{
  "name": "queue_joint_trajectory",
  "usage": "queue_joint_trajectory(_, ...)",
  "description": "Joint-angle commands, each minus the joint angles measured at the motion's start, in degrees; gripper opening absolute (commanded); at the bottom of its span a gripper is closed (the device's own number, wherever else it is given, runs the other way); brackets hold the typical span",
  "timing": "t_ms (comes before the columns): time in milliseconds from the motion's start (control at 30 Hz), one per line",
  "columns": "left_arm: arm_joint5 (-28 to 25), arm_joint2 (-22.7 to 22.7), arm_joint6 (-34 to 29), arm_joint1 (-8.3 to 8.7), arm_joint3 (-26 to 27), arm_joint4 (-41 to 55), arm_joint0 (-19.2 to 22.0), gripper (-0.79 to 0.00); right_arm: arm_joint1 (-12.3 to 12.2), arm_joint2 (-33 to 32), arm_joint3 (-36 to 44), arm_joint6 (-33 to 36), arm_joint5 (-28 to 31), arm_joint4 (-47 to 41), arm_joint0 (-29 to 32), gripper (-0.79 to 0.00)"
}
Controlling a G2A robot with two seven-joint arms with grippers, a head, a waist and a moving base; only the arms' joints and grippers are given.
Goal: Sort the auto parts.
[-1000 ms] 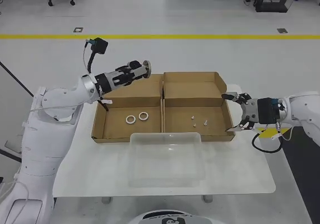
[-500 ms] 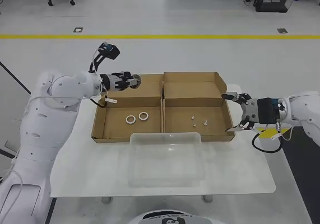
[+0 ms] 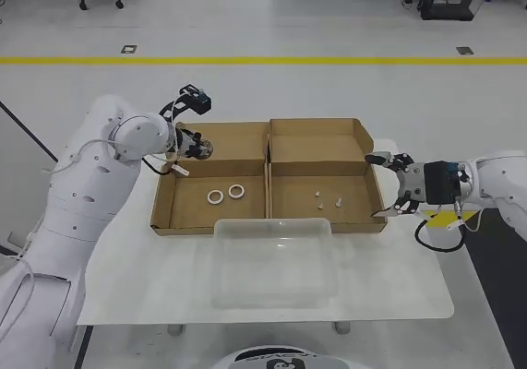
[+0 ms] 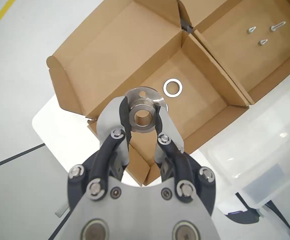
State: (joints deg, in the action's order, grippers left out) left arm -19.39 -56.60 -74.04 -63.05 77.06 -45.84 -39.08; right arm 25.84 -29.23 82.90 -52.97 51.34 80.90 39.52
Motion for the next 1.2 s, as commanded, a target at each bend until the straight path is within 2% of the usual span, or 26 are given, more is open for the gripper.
queue_joint_trajectory(0,-0.1,2.1,0.8,-0.51,-2.3,-1.2,0.8,-0.785,0.0,0.0,0.0,0.0,0.0,0.0,0.0,0.000)
queue_joint_trajectory(200,-0.7,6.6,1.0,-1.67,-7.9,-3.2,2.1,-0.785,0.0,0.0,0.0,0.0,0.0,0.0,0.0,0.000)
queue_joint_trajectory(367,-0.9,7.6,1.2,-2.01,-11.1,-2.9,2.2,-0.785,0.0,0.0,0.0,0.0,0.0,0.0,0.0,0.000)
queue_joint_trajectory(1167,0.0,8.1,1.2,-1.41,-13.1,-4.1,-2.8,-0.785,0.0,0.0,0.0,0.0,0.0,0.0,0.0,0.000)
